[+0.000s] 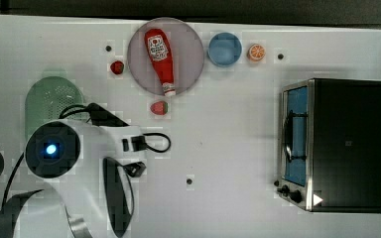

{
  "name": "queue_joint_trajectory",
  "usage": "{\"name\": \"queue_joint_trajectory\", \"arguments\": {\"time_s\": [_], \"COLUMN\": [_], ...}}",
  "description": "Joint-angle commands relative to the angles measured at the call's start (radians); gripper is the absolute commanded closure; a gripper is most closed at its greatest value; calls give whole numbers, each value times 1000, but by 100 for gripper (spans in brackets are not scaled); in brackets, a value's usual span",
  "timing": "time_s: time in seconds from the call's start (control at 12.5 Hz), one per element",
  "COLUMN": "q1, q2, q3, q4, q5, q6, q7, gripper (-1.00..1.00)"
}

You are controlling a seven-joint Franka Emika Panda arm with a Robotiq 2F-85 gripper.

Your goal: Pick Banana and place it in mug.

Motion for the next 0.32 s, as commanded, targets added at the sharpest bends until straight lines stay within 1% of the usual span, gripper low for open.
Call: {"name": "queue_joint_trajectory", "arguments": {"time_s": [0.08, 0.32], "q1": [-20, -20], "q2": [-54, -55], "q3": [-161, -290], "q4": [199, 318], "q5": [6, -6], "q6": [-202, -288], "q7": [27, -39], "gripper": [-100, -100]}}
